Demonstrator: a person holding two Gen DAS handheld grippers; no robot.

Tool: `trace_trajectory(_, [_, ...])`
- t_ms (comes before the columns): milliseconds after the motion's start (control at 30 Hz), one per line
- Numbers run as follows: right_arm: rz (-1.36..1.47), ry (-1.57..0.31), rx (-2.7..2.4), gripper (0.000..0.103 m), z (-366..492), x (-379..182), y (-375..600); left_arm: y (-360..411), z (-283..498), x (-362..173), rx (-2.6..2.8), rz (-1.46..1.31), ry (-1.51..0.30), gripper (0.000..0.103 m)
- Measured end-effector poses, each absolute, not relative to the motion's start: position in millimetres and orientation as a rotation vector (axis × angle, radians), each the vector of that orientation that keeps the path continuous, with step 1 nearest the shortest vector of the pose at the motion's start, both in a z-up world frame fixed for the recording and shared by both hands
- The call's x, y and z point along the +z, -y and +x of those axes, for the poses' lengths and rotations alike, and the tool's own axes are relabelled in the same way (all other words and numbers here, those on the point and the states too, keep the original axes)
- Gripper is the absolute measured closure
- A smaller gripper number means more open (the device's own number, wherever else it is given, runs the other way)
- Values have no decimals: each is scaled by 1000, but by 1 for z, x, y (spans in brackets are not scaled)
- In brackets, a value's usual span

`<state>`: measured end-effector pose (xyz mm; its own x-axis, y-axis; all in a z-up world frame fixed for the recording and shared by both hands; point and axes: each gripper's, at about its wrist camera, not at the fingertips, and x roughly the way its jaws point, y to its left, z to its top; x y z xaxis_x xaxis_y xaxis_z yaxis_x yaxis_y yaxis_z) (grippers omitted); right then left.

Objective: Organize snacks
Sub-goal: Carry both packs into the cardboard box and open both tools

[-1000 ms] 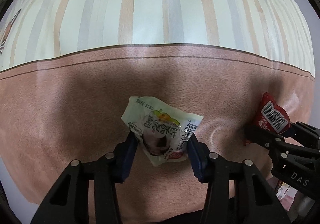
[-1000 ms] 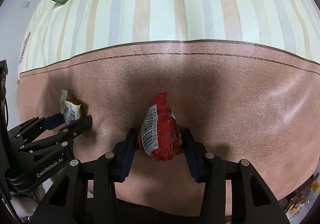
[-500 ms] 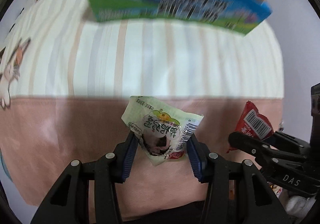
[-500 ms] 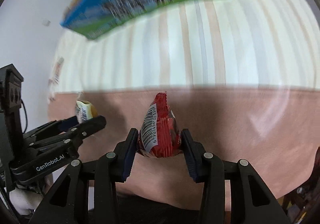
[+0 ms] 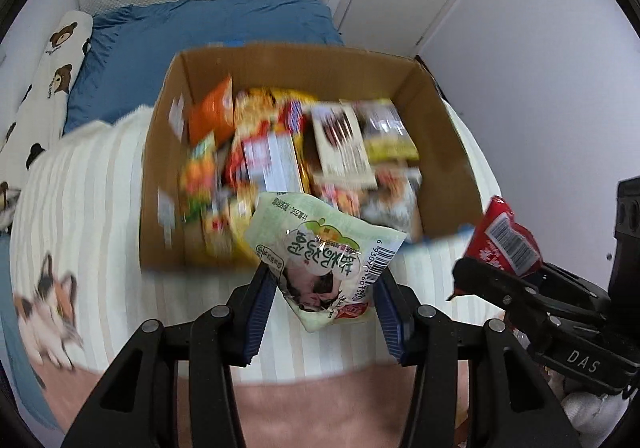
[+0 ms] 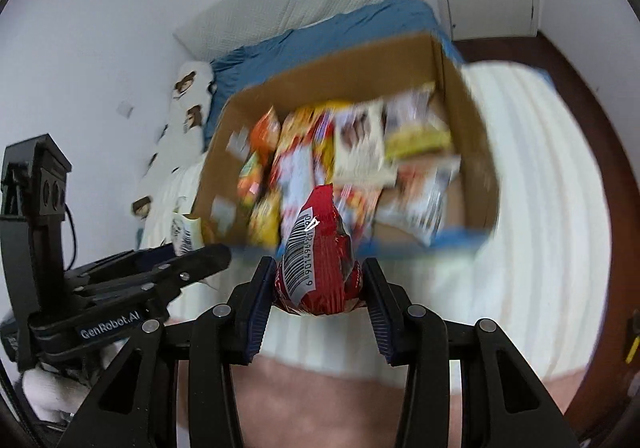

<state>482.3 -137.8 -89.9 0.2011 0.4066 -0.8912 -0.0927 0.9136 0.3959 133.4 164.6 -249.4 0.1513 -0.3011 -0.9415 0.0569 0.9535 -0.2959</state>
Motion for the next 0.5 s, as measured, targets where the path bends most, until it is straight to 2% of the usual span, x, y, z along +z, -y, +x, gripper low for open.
trace_trajectory(133, [221, -1370, 313, 56, 534, -109, 130, -157, 198, -280, -215, -215, -1460, 58])
trace_trajectory(367, [137, -1508, 259, 54, 590, -170, 113, -161, 246, -344, -127, -200, -1614, 55])
trace_trajectory(433, [116, -1584, 240, 34, 600, -192, 107, -159, 247, -361, -121, -184, -1672, 56])
trace_trajectory(467, [112, -1615, 227, 11, 604, -202, 106, -158, 249, -367, -120, -176, -1688, 57])
trace_trajectory(500, [98, -1637, 223, 6, 608, -208, 104, -158, 248, -370, -117, -169, -1693, 57])
